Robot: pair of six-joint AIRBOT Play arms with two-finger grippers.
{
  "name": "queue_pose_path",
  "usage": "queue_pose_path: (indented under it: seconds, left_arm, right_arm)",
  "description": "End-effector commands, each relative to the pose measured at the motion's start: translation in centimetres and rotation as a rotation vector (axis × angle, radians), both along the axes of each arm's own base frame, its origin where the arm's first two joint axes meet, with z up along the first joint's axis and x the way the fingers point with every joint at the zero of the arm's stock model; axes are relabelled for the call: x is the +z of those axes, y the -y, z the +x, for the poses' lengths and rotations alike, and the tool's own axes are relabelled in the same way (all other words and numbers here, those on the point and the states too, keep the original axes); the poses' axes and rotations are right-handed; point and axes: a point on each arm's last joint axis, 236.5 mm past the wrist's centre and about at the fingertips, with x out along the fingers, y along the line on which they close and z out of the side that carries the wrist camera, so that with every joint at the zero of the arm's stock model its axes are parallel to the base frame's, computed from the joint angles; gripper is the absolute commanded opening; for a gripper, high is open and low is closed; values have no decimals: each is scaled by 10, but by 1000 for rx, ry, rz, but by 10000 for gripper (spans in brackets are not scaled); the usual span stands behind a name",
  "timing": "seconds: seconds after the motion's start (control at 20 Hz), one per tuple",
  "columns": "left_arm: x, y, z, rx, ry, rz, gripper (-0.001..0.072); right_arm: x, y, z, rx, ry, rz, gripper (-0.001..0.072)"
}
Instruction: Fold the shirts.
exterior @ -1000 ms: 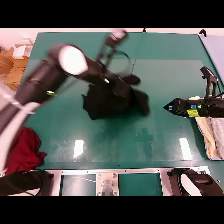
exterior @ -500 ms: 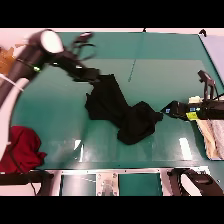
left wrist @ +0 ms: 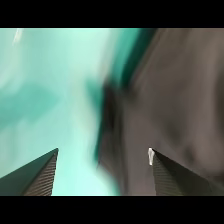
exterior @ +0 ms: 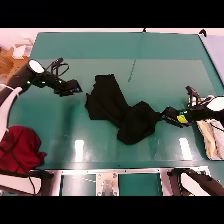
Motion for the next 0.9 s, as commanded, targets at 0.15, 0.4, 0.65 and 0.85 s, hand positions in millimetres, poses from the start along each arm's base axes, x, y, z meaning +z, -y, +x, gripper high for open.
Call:
queue_pose_path:
  seconds: [0.15, 0.4, 0.65, 0.85]
  left_arm:
    - [-13, 18, 80, 141, 164, -201, 649]
    - [-52, 77, 59, -6, 112, -196, 649]
    - [-53, 140, 27, -164, 116, -193, 439]
    - [-37, 140, 11, -270, 79, -209, 25]
  right_arm:
    - [-42, 15, 26, -133, -39, 39, 550]
    - [-55, 10, 29, -157, -73, 81, 549]
    - [-56, -1, 48, -168, -16, 145, 287]
    - [-53, 7, 59, -128, 47, 112, 18]
